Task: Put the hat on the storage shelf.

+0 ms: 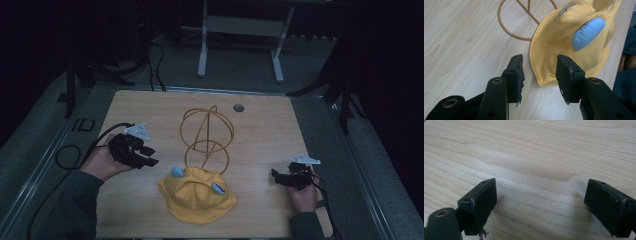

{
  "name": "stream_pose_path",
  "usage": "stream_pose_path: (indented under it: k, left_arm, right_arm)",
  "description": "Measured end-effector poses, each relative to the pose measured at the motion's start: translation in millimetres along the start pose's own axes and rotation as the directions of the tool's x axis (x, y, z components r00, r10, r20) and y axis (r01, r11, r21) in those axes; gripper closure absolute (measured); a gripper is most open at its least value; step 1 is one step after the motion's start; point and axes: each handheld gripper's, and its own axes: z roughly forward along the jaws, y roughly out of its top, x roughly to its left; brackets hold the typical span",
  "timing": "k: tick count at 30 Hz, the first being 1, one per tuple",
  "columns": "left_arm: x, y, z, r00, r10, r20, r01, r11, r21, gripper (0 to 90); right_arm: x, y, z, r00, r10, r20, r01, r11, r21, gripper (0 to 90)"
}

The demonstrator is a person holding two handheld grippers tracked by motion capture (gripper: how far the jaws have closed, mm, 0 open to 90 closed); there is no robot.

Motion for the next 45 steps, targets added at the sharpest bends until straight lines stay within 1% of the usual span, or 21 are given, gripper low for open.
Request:
stream_pose_path:
  k: [1,2,9,16,18,19,22,23,35,36,41,42,45]
  left_arm:
    - [0.0,0.0,0.0,1.0,0.0,0.0,0.0,1.0,0.0,57.4]
    - [-1.5,1.6,-0.2,0.9999,0.007,0.01,-0.007,1.0,0.004,57.7]
    - [-4.5,5.1,-1.9,0.9994,0.024,0.024,-0.025,0.9994,0.022,57.9]
    - [-7.7,9.0,-6.1,0.9987,0.044,0.028,-0.045,0.9987,0.026,58.0]
    - [-10.4,11.6,-7.6,0.9979,0.056,0.031,-0.057,0.9981,0.025,57.9]
    - [-11.4,12.5,-8.1,0.9976,0.062,0.031,-0.063,0.9975,0.032,57.9]
    - [-14.4,14.0,-8.3,0.9971,0.068,0.035,-0.07,0.997,0.035,57.9]
    - [-16.4,15.7,-9.2,0.996,0.081,0.039,-0.082,0.9958,0.041,58.0]
    - [-21.6,25.6,-14.7,0.9914,0.11,0.07,-0.114,0.9924,0.047,58.6]
    - [-23.2,29.5,-15.6,0.9894,0.123,0.078,-0.127,0.9905,0.052,58.7]
    - [-25.5,34.5,-15.6,0.987,0.134,0.089,-0.139,0.9885,0.059,59.6]
    - [-26.5,37.2,-15.6,0.9849,0.144,0.096,-0.151,0.9864,0.065,59.7]
    - [-28.5,41.2,-15.8,0.9826,0.152,0.106,-0.16,0.985,0.066,60.1]
  right_arm:
    - [0.0,0.0,0.0,1.0,0.0,0.0,0.0,1.0,0.0,10.9]
    - [0.1,0.0,0.0,1.0,0.0,0.0,0.0,1.0,0.0,10.9]
    - [0.4,0.1,0.2,1.0,0.001,-0.001,-0.001,1.0,-0.001,10.9]
    - [0.5,0.2,0.2,1.0,0.001,-0.001,-0.001,1.0,0.0,10.9]
    - [0.5,0.2,0.2,1.0,0.001,-0.001,-0.001,1.0,0.0,10.9]
    - [0.5,0.2,0.2,1.0,0.001,-0.001,-0.001,1.0,0.0,10.9]
    - [0.5,0.3,0.2,1.0,0.0,-0.002,0.0,1.0,0.0,10.9]
    - [0.5,0.3,0.2,1.0,0.0,-0.002,0.0,1.0,0.001,10.9]
    - [0.5,0.4,0.2,1.0,-0.005,-0.004,0.005,1.0,0.001,10.9]
    - [0.5,0.4,0.3,1.0,-0.005,-0.005,0.005,1.0,0.001,10.9]
    - [0.5,0.4,0.3,1.0,-0.007,-0.005,0.007,1.0,0.001,10.9]
    - [0.6,0.4,0.4,1.0,-0.006,-0.005,0.006,1.0,0.0,10.9]
    - [0.7,0.4,0.3,1.0,-0.005,-0.006,0.005,1.0,0.001,10.9]
